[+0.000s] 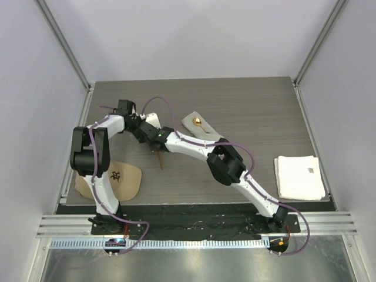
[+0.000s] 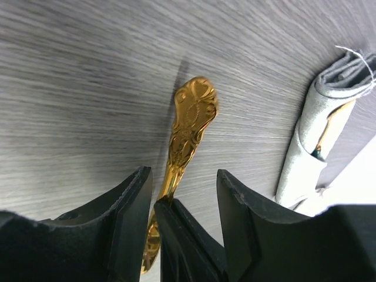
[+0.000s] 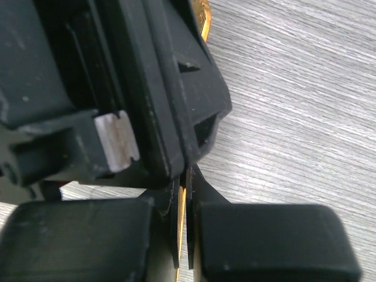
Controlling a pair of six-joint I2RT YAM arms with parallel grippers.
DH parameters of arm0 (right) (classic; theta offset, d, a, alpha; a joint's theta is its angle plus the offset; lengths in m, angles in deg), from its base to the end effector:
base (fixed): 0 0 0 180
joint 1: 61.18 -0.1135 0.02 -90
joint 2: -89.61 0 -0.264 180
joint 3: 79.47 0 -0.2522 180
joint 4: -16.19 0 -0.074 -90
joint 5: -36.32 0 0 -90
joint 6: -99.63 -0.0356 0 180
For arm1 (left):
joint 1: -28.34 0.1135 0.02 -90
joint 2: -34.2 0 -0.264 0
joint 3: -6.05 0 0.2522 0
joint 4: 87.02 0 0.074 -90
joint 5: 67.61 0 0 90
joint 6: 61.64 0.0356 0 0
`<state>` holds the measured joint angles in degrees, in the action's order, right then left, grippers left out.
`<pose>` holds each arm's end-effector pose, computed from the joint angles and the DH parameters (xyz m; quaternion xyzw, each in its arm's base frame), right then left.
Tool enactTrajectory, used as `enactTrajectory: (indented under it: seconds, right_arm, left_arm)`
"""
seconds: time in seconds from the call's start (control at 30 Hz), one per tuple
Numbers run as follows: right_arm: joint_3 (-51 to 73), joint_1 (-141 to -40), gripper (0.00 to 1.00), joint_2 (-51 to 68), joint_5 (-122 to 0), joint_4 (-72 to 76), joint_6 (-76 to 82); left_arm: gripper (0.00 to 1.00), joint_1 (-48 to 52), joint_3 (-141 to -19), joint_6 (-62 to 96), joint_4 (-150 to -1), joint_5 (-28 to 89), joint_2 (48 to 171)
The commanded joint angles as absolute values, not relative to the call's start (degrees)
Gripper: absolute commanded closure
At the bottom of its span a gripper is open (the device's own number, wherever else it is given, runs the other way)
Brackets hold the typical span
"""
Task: Fold the napkin into a case and place the utensils inside
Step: Pick up the knife from the center of the board.
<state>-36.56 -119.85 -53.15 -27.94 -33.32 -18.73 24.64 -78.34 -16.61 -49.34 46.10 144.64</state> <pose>0.2949 0.4547 0.1613 -0.1789 0.9153 0.0467 0.3579 0.3842 -0.0392 0.1545 -0.2922 0.9084 -0.2739 0.1202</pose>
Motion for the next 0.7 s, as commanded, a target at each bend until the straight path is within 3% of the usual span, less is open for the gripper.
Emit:
enactTrajectory:
  seconds: [0.0,0.07,0.13,0.2,0.37,0.67]
  right_arm:
    - [-35.05,-121.99,0.99,-58.22,-30.04,-48.02,-17.26]
    - [-34.96,-122.79,0.99,-57.79,-29.42,-48.72,-17.78]
    - [-35.75,-123.4,0.99,-58.13,-28.46,-50.21,-17.96]
    - [-35.58,-124.28,0.99,-58.31,-27.66,-50.39,-17.79]
    - [-36.1,-125.42,0.99,-58.4,-24.77,-51.53,-17.26]
    - [-38.57,-125.42,0.99,-59.98,-23.35,-51.89,-14.8]
  left_arm:
    - [0.49,25.09,-76.27,-16.55,-53.83,49.81,141.7]
    - [0.55,25.09,-75.56,-16.9,-54.8,53.41,142.39]
    - [0.55,25.0,-74.78,-16.55,-55.41,54.99,142.66]
    - [0.49,25.0,-74.33,-15.41,-56.3,56.05,141.79]
    - [0.44,24.83,-75.91,-12.6,-53.4,57.19,141.6]
    - [0.45,20.7,-77.41,-9.96,-46.36,48.41,142.49]
